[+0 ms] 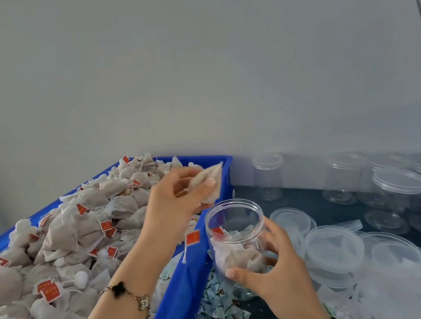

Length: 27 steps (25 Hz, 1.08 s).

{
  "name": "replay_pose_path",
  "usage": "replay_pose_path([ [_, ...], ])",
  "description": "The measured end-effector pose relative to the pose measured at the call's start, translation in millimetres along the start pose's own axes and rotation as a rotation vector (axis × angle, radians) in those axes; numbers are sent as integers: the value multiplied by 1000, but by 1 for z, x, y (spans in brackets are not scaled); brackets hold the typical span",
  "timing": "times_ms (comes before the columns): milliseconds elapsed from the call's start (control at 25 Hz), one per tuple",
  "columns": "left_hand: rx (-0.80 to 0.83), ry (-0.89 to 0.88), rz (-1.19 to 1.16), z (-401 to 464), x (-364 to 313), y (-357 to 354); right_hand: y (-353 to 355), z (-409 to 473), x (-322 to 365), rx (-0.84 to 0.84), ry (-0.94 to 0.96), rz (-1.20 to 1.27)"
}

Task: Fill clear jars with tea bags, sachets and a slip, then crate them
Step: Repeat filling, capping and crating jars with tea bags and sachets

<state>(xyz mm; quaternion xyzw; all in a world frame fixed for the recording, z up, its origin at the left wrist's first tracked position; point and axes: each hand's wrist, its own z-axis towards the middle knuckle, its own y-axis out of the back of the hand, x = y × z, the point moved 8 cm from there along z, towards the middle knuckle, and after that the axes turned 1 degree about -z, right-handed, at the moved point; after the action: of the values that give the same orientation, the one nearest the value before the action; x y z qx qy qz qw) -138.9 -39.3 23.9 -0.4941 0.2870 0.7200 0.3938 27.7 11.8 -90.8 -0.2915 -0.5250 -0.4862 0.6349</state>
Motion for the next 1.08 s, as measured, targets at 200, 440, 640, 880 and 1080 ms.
replay_pose_path([
  [200, 252, -268, 553, -16, -8, -30, -8, -3, 3, 34, 44, -11],
  [440, 176, -196, 560, -11, 4, -20, 1, 0, 0, -3, -1, 41],
  [640, 294, 152, 561, -4, 32, -15, 12, 3, 2, -70, 5, 60],
  [880, 341, 29, 625, -3, 27, -19, 11, 3, 3, -66, -1, 11],
  [1080, 483, 70, 502, -14, 42, -42, 1, 2, 5, 41, -49, 9],
])
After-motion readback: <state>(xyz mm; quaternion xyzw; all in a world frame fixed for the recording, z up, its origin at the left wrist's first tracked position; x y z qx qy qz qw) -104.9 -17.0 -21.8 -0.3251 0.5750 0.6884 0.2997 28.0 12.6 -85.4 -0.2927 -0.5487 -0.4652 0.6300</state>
